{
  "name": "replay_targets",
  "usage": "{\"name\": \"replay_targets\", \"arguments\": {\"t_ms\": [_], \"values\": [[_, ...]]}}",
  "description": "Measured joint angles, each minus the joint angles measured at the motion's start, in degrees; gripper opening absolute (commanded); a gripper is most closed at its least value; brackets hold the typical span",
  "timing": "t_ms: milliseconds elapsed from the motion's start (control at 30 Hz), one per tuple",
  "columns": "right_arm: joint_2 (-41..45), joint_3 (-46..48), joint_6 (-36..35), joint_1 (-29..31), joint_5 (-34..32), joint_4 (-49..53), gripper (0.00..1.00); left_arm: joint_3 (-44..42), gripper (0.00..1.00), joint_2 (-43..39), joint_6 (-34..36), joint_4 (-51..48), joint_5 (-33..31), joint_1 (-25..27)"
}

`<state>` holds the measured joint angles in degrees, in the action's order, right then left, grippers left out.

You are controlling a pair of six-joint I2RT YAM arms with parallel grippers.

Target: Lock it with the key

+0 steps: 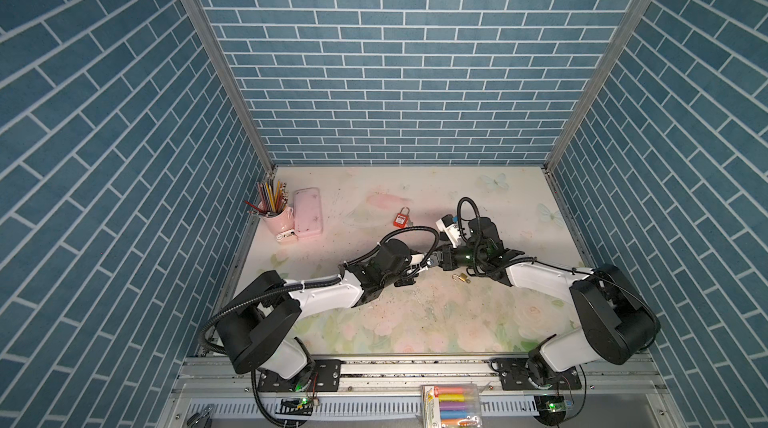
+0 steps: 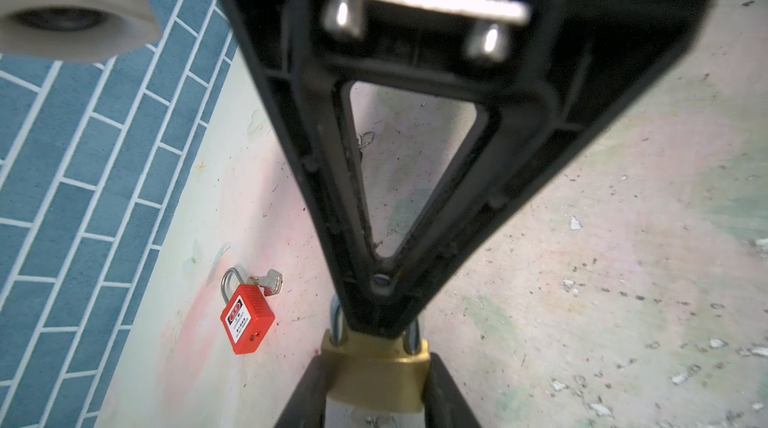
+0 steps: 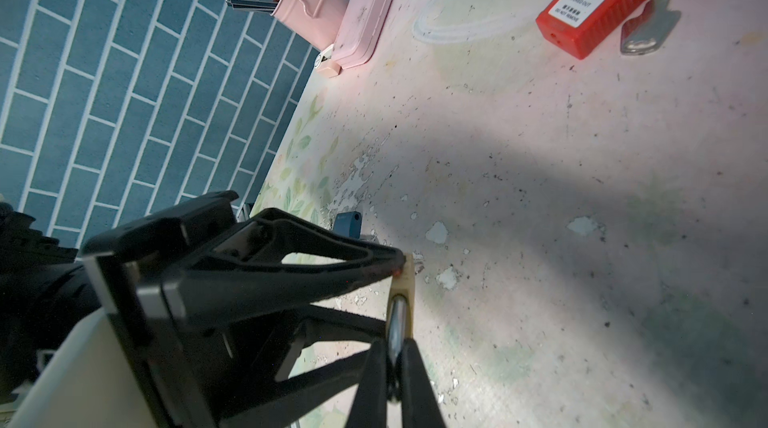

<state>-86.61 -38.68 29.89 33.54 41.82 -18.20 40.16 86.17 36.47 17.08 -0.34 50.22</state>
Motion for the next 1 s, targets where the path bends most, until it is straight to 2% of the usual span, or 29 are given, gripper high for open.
{"name": "replay_targets", "arguments": {"t_ms": [367,433,567,667,833,1000], "values": [[1.79,-0.70,-0.17,-0.55,-1.01,2.27,0.00,0.46,0.00,0.11,-4.11,0.48,1.64,-0.70],[3.30,-1.03,-0.46,-1.38,-1.05,3.74,0.07,0.48,0.00,0.09,-5.51,2.19,2.12,-0.72],[7.26,-2.43,-2.60,-3.39,-0.24,8.44,0.35,0.72,0.00,-0.39,-9.38,8.22,3.10,-0.42],[11.45,-3.50,-4.15,-5.01,-0.13,11.91,0.46,0.90,0.00,-1.97,-12.83,11.34,3.56,-0.24],[21.53,-3.69,-6.56,-6.16,-1.64,13.03,0.49,0.87,0.00,-2.93,-21.11,13.40,3.52,-0.20],[31.98,3.74,-6.78,-6.16,-4.66,5.20,0.48,0.85,0.00,-3.28,-32.92,13.09,2.32,-0.20]]}}
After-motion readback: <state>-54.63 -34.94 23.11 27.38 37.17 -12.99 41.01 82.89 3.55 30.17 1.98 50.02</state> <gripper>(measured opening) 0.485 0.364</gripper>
